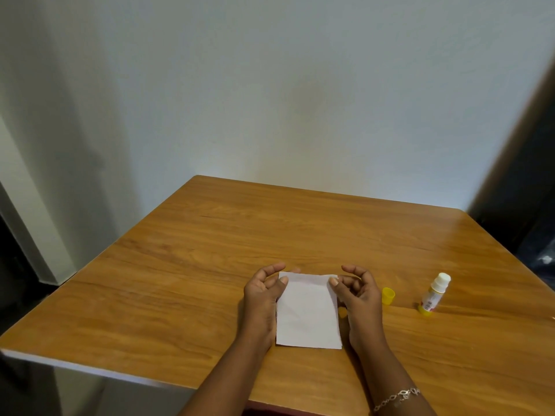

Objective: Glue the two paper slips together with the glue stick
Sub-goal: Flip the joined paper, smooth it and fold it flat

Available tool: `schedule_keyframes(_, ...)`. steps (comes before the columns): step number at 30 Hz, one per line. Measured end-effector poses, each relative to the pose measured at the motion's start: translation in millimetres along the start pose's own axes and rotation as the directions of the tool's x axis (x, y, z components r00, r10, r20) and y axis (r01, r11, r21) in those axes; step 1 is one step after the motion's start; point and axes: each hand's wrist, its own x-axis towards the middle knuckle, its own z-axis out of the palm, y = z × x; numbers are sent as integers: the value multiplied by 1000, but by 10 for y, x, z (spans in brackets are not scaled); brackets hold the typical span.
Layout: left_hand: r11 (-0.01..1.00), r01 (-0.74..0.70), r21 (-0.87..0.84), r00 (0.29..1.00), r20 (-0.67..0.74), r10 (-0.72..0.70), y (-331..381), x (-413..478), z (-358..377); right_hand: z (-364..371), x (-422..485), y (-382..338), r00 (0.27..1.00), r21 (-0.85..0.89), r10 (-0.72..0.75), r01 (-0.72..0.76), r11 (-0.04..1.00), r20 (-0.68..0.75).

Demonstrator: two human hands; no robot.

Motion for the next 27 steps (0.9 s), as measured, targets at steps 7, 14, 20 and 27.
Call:
schedule_keyframes(7,999,-9,34,999,-31,10,-36,23,-3,-13,16,13,1000,-6,-15,15,1000,7)
schedule_keyframes(14,998,-20,56,994,-107,26,-69,32,7,-27,0,-6,1000,9,-15,15,1000,21)
schedule_keyframes(20,999,-21,47,992,-127,26,-43,32,0,-41,-30,-14,997,-21,-4,6,1000,77)
schedule_keyframes(27,994,-37,99,990,-131,50,-50,14,16,-73,-12,0,999,16,-13,12,1000,49)
